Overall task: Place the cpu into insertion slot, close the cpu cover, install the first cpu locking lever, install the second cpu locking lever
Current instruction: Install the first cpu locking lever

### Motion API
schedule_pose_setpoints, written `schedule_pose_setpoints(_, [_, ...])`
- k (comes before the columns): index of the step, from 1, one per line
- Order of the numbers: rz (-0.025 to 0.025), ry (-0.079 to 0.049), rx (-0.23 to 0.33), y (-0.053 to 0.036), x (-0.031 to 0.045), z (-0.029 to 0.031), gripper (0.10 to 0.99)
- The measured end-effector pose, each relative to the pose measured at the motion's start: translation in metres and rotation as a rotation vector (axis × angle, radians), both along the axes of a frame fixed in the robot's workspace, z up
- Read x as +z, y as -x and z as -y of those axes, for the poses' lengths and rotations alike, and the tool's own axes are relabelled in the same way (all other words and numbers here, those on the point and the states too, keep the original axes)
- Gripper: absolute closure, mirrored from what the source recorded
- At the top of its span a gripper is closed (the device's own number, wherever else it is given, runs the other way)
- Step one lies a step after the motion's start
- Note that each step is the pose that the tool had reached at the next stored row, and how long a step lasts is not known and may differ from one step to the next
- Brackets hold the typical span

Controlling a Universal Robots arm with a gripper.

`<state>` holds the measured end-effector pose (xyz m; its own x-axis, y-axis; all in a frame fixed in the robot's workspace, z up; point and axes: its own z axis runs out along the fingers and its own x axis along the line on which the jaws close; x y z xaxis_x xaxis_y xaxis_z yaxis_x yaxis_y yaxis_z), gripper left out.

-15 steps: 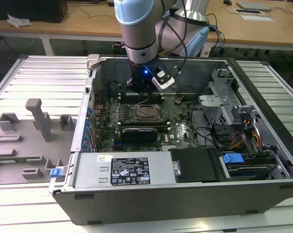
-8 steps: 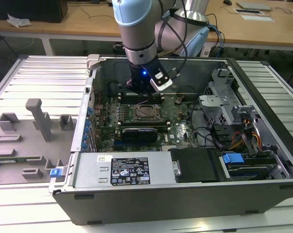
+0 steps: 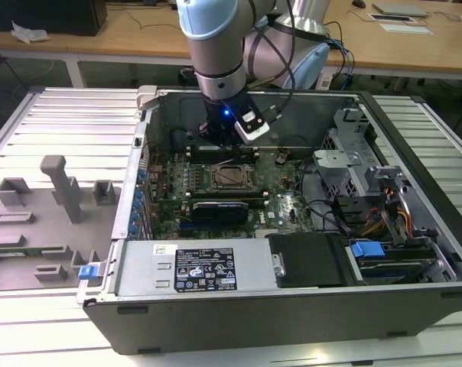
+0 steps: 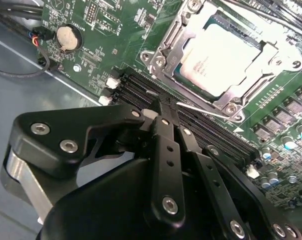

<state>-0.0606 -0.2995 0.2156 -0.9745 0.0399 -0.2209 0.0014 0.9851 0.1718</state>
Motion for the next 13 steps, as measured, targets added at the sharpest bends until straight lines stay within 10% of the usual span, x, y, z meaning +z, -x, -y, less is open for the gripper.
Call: schedule_pose_setpoints(13, [-0.0002, 0.004, -0.097, 0.0034, -0.0066, -0.0019, 0.98])
